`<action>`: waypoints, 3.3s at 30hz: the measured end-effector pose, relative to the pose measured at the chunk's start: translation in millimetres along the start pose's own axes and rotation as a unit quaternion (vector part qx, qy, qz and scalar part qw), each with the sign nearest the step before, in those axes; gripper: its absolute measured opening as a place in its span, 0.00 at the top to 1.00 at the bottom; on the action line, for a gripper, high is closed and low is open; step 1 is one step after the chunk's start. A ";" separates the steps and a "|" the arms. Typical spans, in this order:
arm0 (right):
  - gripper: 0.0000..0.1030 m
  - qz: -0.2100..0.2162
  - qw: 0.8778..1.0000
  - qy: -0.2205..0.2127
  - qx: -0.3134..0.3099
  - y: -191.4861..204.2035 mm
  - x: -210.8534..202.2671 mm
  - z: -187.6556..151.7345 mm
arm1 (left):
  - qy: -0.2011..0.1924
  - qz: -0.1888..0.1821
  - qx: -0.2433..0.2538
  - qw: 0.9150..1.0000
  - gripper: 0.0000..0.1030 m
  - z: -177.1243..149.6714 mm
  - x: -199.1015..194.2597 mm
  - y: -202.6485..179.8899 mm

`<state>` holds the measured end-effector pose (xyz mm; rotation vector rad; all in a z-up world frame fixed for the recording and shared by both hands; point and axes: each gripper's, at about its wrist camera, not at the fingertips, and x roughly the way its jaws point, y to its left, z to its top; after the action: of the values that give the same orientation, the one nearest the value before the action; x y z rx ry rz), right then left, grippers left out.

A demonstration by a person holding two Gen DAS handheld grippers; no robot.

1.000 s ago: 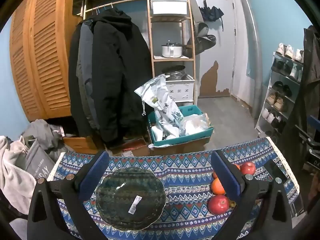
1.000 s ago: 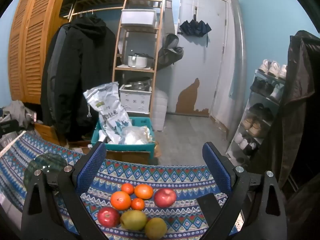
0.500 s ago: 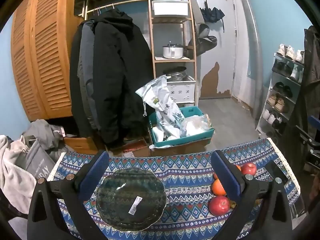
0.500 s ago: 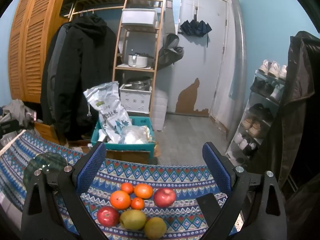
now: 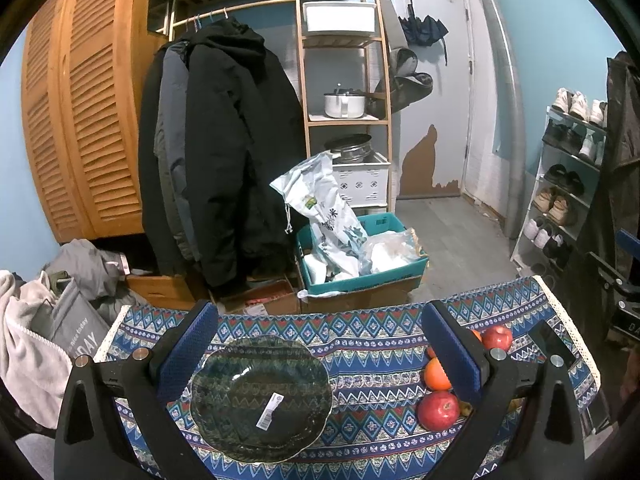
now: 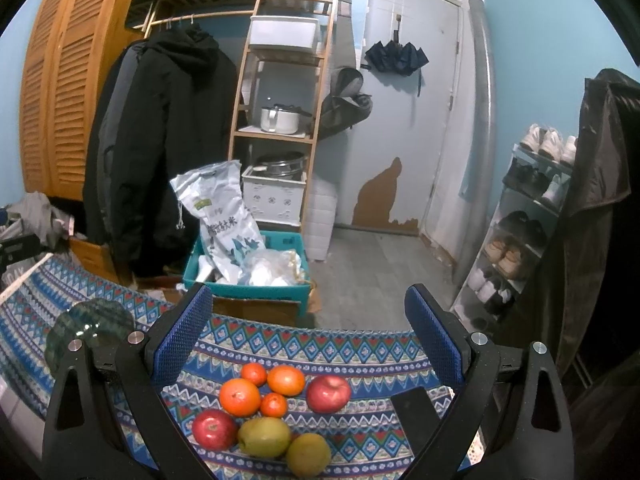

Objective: Organize fruits

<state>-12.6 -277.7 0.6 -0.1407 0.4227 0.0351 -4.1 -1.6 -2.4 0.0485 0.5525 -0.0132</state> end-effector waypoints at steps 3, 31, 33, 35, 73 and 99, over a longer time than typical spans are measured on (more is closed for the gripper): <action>0.08 0.000 1.000 0.000 0.000 0.0 0.0 0.5 | 0.001 -0.001 -0.003 1.000 0.00 0.7 0.0 0.3; 0.08 -0.001 1.000 0.002 -0.003 0.9 0.1 -0.7 | -0.002 -0.003 -0.013 1.000 0.00 -0.3 -0.9 3.9; 0.08 -0.001 1.000 0.001 -0.003 1.1 0.1 -0.7 | -0.002 -0.003 -0.015 1.000 0.00 -0.8 -1.1 3.8; 0.08 -0.001 1.000 0.001 -0.004 0.9 -0.4 -1.3 | -0.002 -0.003 -0.014 1.000 0.00 -0.8 -1.1 3.6; 0.08 -0.003 1.000 0.001 -0.010 3.8 -0.9 0.2 | -0.003 -0.010 -0.016 1.000 0.00 -2.0 -2.3 1.3; 0.08 -0.004 0.996 0.089 0.006 -12.1 42.1 -33.3 | 0.062 -0.051 0.007 0.997 0.00 -29.9 44.6 -21.3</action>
<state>13.0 -294.2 -45.2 -0.1347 0.5998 0.0128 17.7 -21.4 -52.2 0.0354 0.6778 -0.1142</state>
